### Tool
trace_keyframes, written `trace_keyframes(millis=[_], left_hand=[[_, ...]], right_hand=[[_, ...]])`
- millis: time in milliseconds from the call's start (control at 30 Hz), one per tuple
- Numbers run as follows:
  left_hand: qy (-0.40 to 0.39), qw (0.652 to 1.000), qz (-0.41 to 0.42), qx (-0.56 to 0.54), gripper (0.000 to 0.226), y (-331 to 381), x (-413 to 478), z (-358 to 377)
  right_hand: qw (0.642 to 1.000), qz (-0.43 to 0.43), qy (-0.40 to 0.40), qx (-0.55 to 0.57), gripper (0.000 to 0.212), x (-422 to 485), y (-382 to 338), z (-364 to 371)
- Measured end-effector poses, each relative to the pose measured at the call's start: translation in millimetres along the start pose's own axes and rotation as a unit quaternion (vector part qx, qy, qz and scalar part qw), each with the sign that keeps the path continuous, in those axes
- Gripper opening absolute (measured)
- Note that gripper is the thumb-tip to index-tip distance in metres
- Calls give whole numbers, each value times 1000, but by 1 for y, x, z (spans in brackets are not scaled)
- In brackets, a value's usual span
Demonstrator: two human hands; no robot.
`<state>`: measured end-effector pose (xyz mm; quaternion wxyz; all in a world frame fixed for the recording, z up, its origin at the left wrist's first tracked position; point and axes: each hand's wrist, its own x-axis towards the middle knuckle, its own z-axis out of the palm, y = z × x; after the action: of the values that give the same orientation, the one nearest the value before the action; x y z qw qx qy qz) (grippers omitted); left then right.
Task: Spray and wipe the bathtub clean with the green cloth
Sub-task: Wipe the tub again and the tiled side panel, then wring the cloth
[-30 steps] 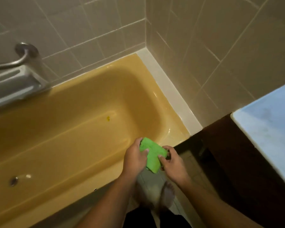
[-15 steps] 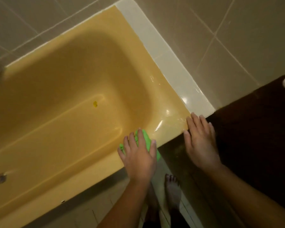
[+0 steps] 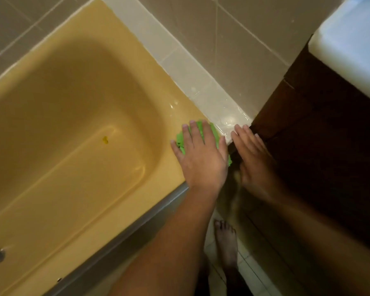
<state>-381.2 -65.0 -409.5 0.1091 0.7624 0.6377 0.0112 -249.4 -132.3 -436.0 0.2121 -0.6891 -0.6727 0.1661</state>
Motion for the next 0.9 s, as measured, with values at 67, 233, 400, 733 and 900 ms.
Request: trace_keyframes(millis=[67,233,400,733,900], left_hand=[[-1,1000,25,-8,64,13,11,1],[-27,996,90,-5,63,-4,8,-5],[-9,998,-6,60,64,-72,-37,-22],[96,992,-79,-35,54,-37,-26,5],[80,995,50,-21,51,-9,-6,8]], right_hand=[[1000,13,0,22,87,-1,3,-1],[1000,17,-9,11,83,-6,-8,-2],[995,7,-88,-42,97,-6,-19,4],[993,-2,-62,-105,104,-3,-4,0],[996,18,-58,-61,101,0,-1,-2]])
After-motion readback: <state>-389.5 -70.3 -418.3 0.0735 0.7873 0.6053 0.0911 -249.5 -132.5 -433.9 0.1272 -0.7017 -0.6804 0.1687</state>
